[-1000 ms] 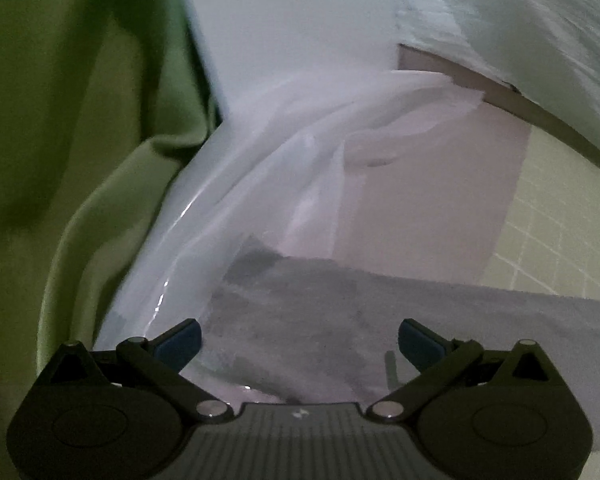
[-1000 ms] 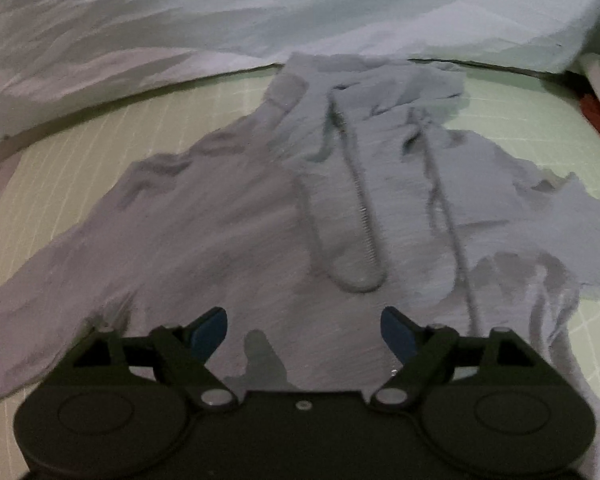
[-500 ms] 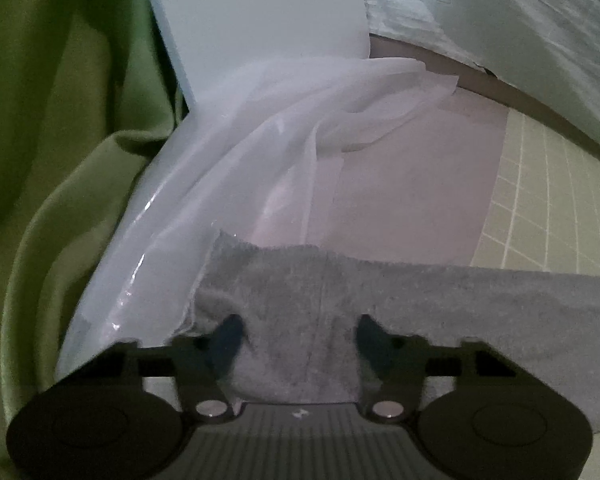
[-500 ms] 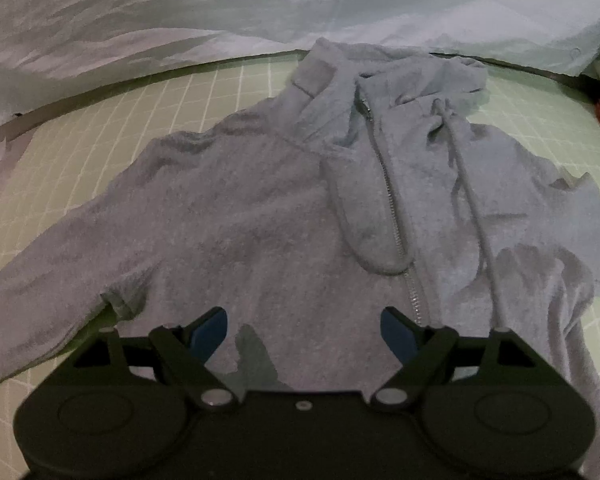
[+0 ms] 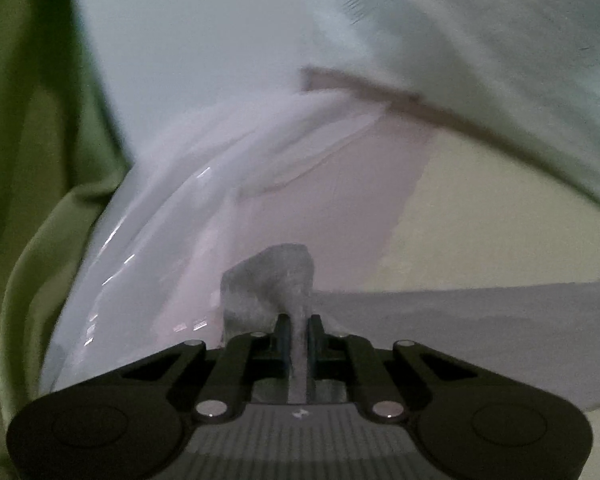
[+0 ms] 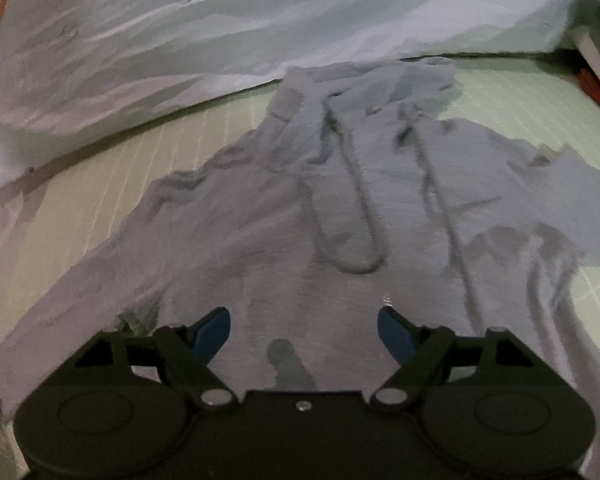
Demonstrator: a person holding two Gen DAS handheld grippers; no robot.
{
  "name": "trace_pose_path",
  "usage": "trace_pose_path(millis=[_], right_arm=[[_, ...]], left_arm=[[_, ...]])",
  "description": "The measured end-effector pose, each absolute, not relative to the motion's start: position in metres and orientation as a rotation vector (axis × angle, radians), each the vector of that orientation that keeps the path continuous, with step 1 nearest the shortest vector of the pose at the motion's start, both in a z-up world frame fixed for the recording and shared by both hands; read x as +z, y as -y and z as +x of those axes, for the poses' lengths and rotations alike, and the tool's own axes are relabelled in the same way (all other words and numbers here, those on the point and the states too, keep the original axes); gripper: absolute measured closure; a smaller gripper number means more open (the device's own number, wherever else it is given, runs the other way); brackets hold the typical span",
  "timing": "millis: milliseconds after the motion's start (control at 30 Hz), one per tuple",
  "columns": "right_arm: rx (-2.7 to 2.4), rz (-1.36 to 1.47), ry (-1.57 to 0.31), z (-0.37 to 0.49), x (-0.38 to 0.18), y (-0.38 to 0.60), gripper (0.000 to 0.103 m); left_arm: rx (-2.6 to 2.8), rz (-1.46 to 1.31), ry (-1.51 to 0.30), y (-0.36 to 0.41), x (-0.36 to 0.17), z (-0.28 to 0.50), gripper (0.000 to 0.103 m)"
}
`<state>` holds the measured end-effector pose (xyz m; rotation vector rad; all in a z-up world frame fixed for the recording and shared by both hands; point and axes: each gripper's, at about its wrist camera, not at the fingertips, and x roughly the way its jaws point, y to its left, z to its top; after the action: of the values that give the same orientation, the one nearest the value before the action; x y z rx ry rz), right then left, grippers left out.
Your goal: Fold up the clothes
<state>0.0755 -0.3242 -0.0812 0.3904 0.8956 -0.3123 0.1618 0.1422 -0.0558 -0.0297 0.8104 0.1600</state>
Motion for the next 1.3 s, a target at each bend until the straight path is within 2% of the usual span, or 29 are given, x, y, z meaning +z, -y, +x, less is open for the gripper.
trace_pose_path(millis=[267, 533, 633, 700, 767, 800, 933, 1033, 1300], right_arm=[[-0.378, 0.516, -0.811, 0.022, -0.069, 0.375, 0.022], [-0.441, 0.555, -0.794, -0.042, -0.056, 0.436, 0.022], [-0.454, 0.526, -0.802, -0.059, -0.052, 0.455, 0.022], [-0.472, 0.505, -0.807, -0.070, -0.050, 0.468, 0.021], [-0.489, 0.494, -0.805, -0.075, -0.051, 0.480, 0.019], [-0.498, 0.488, -0.804, -0.077, -0.052, 0.486, 0.017], [-0.498, 0.434, -0.831, -0.069, -0.055, 0.494, 0.016], [-0.443, 0.399, -0.784, -0.056, -0.051, 0.490, 0.009], [-0.168, 0.360, -0.834, 0.011, -0.058, 0.434, 0.009]], left_arm=[[-0.208, -0.031, -0.720, -0.008, -0.014, 0.137, 0.093], [-0.601, 0.009, -0.703, 0.146, -0.001, 0.082, 0.092], [-0.634, 0.037, -0.730, 0.181, -0.009, 0.064, 0.078], [-0.615, 0.053, -0.759, 0.190, -0.017, 0.061, 0.044], [-0.571, 0.063, -0.777, 0.193, -0.025, 0.055, 0.023], [-0.537, 0.071, -0.789, 0.191, -0.029, 0.055, 0.019], [-0.343, 0.098, -0.902, 0.182, -0.046, 0.065, 0.014], [-0.248, 0.069, -0.962, 0.162, -0.057, 0.076, 0.013], [-0.128, 0.055, -1.030, 0.118, -0.075, 0.106, 0.007]])
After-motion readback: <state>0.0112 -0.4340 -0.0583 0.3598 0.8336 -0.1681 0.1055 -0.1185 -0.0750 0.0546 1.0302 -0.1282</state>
